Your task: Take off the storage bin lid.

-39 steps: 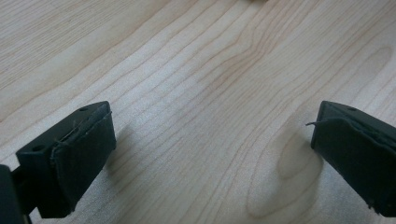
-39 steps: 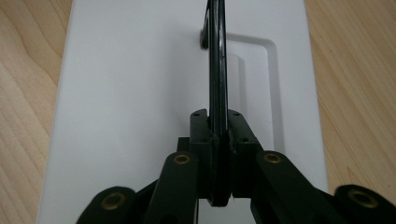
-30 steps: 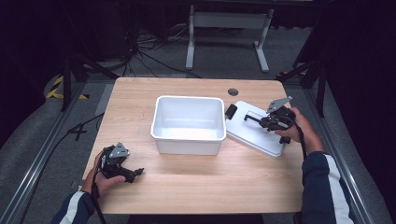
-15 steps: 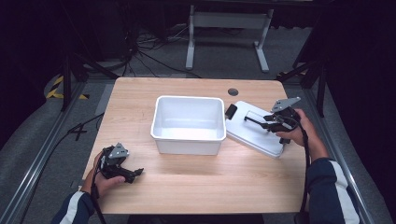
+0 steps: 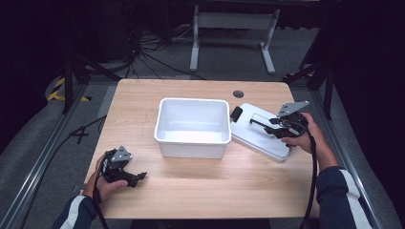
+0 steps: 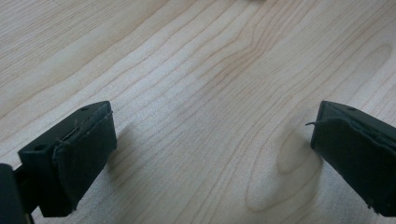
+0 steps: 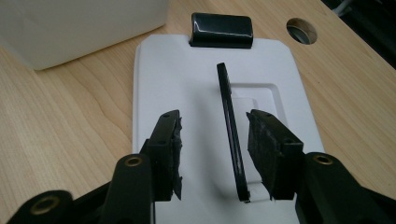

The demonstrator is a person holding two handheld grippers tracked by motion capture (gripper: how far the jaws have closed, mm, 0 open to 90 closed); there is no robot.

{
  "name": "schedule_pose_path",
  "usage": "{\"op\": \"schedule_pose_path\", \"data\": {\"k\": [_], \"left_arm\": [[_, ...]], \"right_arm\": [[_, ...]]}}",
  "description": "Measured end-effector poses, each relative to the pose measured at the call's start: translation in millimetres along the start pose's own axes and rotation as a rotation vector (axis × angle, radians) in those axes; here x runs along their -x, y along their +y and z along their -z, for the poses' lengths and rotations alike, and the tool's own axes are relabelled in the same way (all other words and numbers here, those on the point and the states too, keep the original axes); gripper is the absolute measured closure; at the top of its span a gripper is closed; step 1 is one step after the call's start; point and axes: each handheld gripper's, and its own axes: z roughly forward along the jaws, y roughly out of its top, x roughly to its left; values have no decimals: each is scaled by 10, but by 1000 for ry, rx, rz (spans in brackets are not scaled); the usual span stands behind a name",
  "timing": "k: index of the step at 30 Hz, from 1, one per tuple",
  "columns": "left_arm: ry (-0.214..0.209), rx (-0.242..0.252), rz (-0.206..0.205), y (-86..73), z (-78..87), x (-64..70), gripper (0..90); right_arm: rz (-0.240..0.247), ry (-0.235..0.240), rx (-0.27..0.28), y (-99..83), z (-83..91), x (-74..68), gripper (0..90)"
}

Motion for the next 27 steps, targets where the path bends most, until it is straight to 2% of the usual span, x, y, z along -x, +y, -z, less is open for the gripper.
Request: {"op": "schedule_pose_path", "data": {"k": [9,12,15,27], "left_arm": [[0,0,0,0,0,0,7],[0,0,0,0,0,0,7],[0,1,1,0,-1,0,7],[-1,0,2,0,-1,1,7]], "right_arm": [[6,0,-7,1,80,-73,489],[-12,-11,-19,-9,107,-103,450],[-13,-2,-13,-26,141,-125,433],[-18,-26,-1,-136,275,-202,382]]}}
